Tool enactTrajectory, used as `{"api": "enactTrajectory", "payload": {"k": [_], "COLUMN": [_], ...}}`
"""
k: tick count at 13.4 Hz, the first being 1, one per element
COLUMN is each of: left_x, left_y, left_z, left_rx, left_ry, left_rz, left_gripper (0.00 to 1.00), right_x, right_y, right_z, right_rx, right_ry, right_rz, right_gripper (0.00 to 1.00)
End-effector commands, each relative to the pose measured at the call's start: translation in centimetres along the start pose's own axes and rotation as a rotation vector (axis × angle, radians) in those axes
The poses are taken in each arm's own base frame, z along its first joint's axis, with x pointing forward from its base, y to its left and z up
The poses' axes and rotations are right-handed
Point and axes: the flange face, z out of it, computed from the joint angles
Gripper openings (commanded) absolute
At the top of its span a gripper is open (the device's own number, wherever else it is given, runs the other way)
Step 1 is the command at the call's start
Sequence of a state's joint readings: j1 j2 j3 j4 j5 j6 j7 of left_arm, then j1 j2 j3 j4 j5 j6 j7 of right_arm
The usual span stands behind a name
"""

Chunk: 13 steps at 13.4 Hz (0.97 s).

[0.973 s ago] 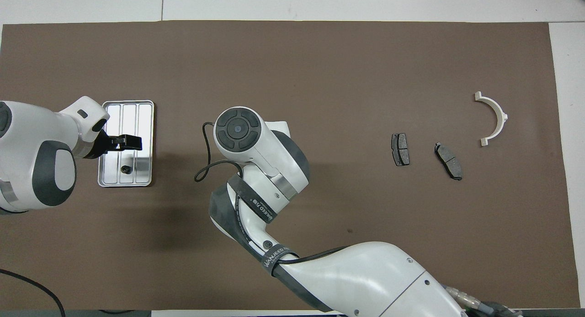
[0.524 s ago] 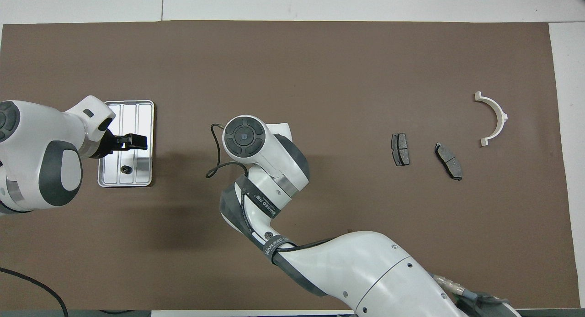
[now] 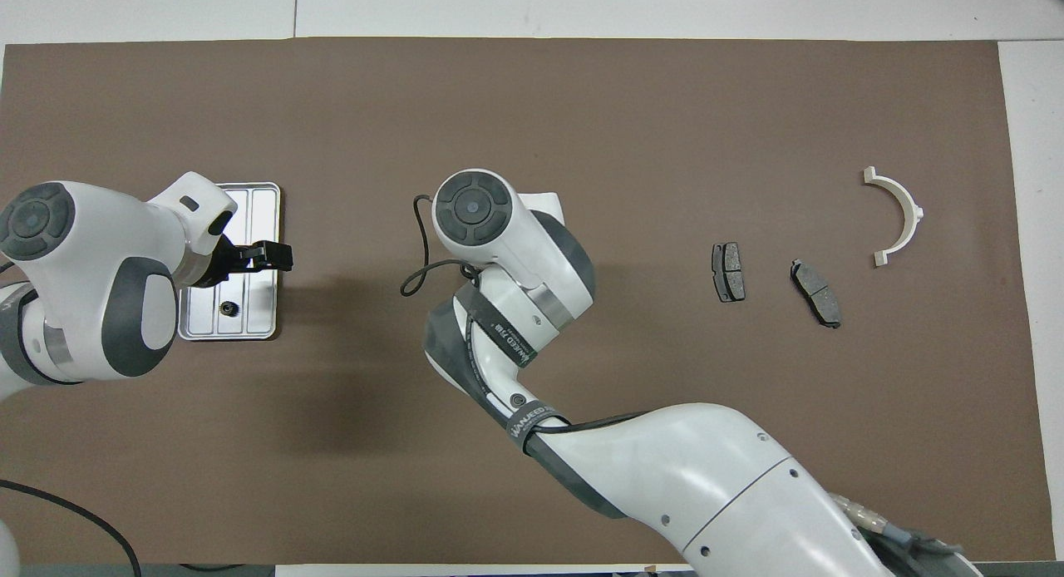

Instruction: Pick bearing gear from pile to tray

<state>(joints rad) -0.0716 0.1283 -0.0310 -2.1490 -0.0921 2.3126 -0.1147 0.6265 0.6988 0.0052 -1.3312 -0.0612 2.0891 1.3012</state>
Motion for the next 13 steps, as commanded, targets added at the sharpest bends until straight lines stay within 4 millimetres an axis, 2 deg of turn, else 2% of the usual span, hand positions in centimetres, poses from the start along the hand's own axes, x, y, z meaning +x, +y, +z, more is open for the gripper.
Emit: {"api": "enactTrajectory", "payload": {"k": [1, 3, 4, 5, 6, 8, 10, 11, 12, 13], "left_x": [-0.7, -2.6, -3.5, -4.4, -4.6, -4.6, -3.8, -3.3, -3.3, -3.6], "left_y": [4.3, 11.4, 14.0, 17.5, 20.6, 27.3, 28.6, 29.0, 28.8, 28.5], "left_z": [-0.1, 0.7, 1.2, 1.8, 2.3, 4.7, 5.2, 5.8, 6.2, 6.8], "left_rx": [-0.016, -0.025, -0.025, -0.027, -0.029, 0.029, 0.037, 0.038, 0.047, 0.058], "left_ry": [0.012, 0.027, 0.030, 0.022, 0.013, 0.019, 0.057, 0.056, 0.050, 0.042], "left_rz": [-0.035, -0.090, -0.096, -0.092, -0.145, -0.207, -0.278, -0.283, -0.284, -0.284], "left_gripper": [1.00, 1.00, 1.00, 1.00, 1.00, 1.00, 1.00, 1.00, 1.00, 1.00], "right_x": [6.0, 10.2, 12.5, 14.3, 16.0, 19.2, 22.1, 23.0, 24.7, 25.5], "right_y": [2.5, 4.9, 6.4, 8.0, 9.4, 12.1, 14.6, 15.9, 18.2, 19.5], "right_z": [-4.7, -6.9, -7.3, -7.8, -8.4, -8.9, -9.1, -10.0, -11.1, -11.5], "right_rx": [0.026, 0.041, 0.027, 0.011, 0.002, -0.014, -0.016, -0.016, -0.010, -0.009], "right_ry": [-0.004, -0.034, -0.046, -0.057, -0.066, -0.084, -0.092, -0.093, -0.086, -0.085], "right_rz": [-0.067, -0.171, -0.225, -0.273, -0.319, -0.413, -0.478, -0.507, -0.538, -0.606], "right_gripper": [1.00, 1.00, 1.00, 1.00, 1.00, 1.00, 1.00, 1.00, 1.00, 1.00]}}
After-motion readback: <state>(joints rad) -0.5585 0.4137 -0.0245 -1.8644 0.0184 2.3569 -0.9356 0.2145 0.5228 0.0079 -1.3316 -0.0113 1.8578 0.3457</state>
